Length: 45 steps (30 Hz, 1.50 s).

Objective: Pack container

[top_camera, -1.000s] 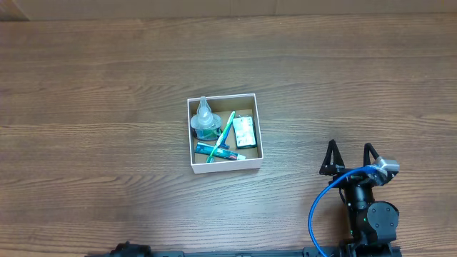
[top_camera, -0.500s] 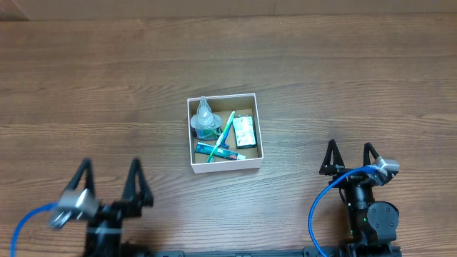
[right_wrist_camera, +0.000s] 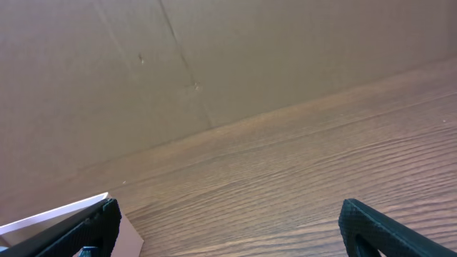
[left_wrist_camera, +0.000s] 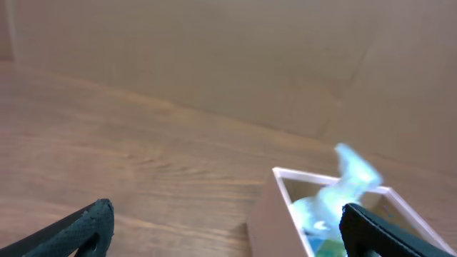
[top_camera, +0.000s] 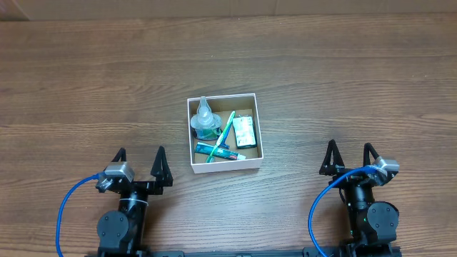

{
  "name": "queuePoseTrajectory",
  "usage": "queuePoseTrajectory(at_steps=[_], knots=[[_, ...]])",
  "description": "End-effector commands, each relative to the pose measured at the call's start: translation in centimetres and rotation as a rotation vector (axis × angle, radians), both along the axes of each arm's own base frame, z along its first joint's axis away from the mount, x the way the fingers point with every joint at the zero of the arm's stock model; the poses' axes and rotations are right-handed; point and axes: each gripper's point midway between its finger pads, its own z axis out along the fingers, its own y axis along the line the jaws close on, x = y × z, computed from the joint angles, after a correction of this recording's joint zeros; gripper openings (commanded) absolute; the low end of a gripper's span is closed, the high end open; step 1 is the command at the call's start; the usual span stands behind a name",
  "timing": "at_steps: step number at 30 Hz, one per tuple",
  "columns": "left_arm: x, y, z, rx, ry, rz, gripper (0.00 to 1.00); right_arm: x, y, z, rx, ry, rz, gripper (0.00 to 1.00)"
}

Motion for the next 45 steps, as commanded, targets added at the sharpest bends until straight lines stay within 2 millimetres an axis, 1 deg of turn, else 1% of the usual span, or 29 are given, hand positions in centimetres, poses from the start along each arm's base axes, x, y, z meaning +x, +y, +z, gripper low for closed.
queuePoseTrajectory(at_steps=[1,4,8,30,31,32,45], knots=[[0.06,1.04,-0.62,0.005,0.011,0.042,1.0,0.0,0.06,-0.13,-0.006,-0.006,0.004,1.0],[0.06,1.44,-0.71,-0.006,0.015,0.058,1.0,0.0,0.06,-0.13,-0.006,-0.006,0.004,1.0],[0.01,1.45,-1.43,-0.012,0.045,0.059,1.0,0.0,0.06,-0.13,-0.006,-0.006,0.004,1.0],[0.01,1.45,-1.42,-0.012,0.045,0.059,1.0,0.0,0.06,-0.13,-0.006,-0.006,0.004,1.0],[0.01,1.45,-1.42,-0.012,0.045,0.059,1.0,0.0,0.06,-0.13,-0.006,-0.006,0.004,0.99],[0.01,1.45,-1.42,-0.012,0.045,0.059,1.0,0.0,0.06,-0.13,-0.006,-0.006,0.004,1.0],[0.01,1.45,-1.42,-0.012,0.045,0.059,1.0,0.0,0.06,-0.13,-0.006,-0.006,0.004,1.0]])
